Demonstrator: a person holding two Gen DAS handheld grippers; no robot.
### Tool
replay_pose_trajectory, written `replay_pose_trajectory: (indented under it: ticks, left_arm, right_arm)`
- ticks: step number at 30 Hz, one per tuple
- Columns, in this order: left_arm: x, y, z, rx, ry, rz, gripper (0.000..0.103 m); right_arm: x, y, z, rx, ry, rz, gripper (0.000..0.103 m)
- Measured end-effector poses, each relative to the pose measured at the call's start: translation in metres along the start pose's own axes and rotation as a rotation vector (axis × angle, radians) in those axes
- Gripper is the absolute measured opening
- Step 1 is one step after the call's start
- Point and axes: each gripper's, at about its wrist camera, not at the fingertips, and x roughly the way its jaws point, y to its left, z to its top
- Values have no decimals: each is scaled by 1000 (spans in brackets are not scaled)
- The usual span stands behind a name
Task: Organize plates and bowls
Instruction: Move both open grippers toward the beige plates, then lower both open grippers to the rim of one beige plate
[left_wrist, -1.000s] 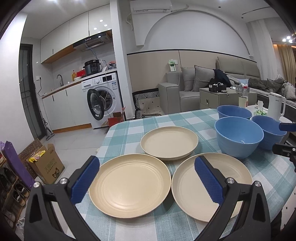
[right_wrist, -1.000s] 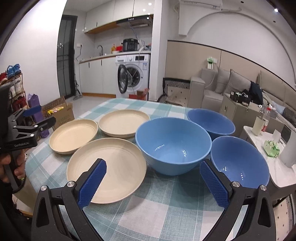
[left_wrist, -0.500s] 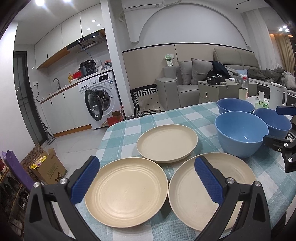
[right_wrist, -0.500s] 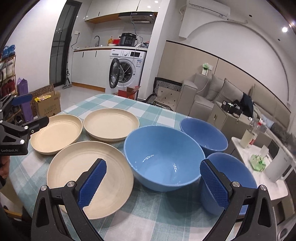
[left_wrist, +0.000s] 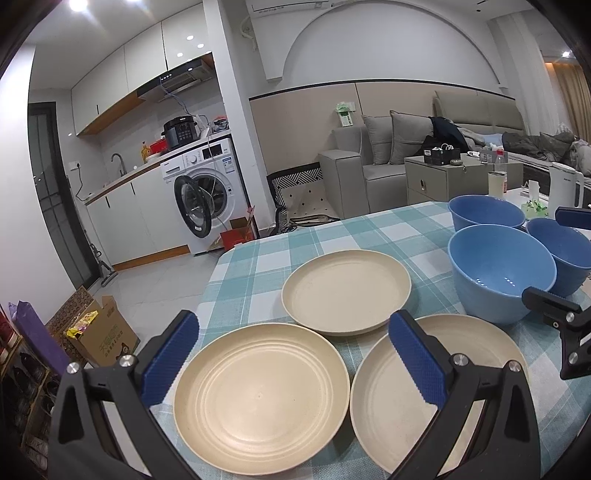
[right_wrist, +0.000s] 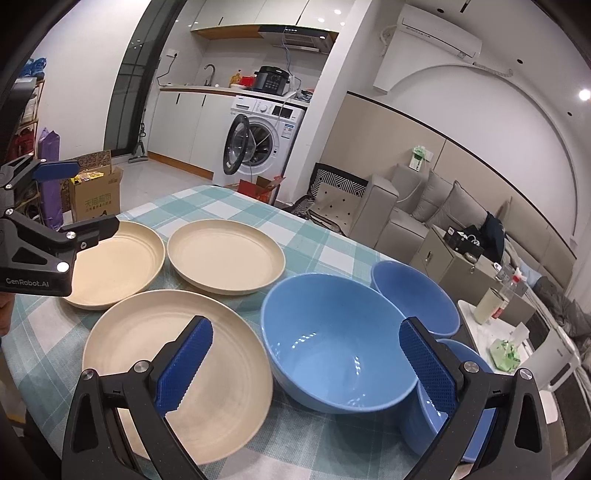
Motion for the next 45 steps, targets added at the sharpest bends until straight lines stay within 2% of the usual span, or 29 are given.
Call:
replay_pose_trajectory:
  ticks: [25,45]
  left_arm:
    - [38,19,6,-22,47,36,103]
    - [73,36,17,-50,90,35,103]
  right_arm:
    - [37,30,44,-124,-31,-30,103]
    - [73,33,71,-149,13,-2,103]
